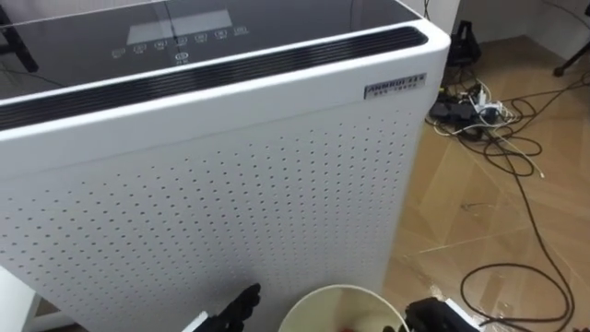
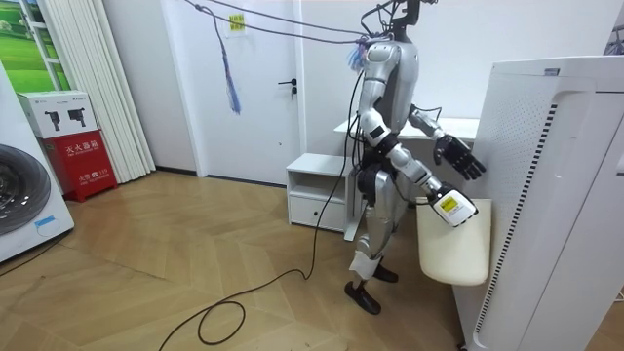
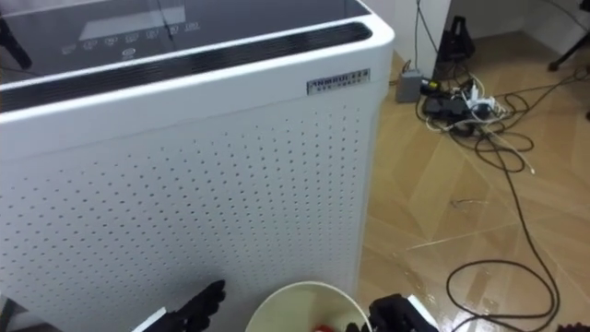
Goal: Pick garbage
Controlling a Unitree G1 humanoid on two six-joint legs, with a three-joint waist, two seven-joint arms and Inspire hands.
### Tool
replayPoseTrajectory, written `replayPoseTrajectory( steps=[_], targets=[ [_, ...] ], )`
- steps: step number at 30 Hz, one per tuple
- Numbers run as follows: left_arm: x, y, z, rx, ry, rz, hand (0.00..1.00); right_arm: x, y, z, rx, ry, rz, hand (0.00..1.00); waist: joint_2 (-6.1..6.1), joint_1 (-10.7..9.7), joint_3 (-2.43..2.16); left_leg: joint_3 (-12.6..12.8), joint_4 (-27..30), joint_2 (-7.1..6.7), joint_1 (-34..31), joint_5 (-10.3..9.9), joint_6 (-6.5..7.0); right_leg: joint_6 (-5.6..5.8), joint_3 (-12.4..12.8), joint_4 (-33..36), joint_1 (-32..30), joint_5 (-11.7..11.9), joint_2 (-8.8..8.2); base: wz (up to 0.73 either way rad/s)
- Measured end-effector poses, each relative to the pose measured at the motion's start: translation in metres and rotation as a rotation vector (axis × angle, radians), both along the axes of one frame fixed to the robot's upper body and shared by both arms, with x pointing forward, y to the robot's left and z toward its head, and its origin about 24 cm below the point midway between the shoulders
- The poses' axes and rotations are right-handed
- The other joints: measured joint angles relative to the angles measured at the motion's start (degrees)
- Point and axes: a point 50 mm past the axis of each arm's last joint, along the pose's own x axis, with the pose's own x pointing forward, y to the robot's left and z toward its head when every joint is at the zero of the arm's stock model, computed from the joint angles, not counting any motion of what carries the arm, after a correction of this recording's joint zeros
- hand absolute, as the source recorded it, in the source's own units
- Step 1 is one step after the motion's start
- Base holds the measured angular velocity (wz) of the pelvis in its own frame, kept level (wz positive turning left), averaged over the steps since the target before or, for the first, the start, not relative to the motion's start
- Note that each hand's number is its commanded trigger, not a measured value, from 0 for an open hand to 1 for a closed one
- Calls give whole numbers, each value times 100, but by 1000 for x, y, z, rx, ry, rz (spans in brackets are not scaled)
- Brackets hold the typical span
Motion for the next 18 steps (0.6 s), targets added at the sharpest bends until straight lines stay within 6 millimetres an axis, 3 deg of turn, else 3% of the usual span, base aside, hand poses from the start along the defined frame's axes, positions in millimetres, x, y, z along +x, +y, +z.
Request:
replayPoseTrajectory(
  steps=[4,9,13,18],
  targets=[
    [-22,15,-25,35,125,118,0,-30,-4,-19,-5,103,-40,100,-71,13,-18,-11,-17,-13,14,-1,-1,14,-86,-130,62,-3,-4,11],
    [-70,35,-60,106,349,271,0,-63,-19,-41,-40,242,-127,100,-151,0,-38,21,-111,-6,122,-3,-3,24,-94,-161,189,-8,-1,-1],
    [-95,46,-74,127,453,389,0,-85,-25,-55,-56,334,-221,100,-187,2,-54,20,-124,-8,204,-15,-11,36,-104,-244,279,-21,0,5],
    [-130,55,-87,91,578,650,0,-118,-34,-65,34,394,-460,100,-189,-23,-58,-16,-165,-10,330,-42,4,51,-101,-255,375,-32,-1,0]
  ],
)
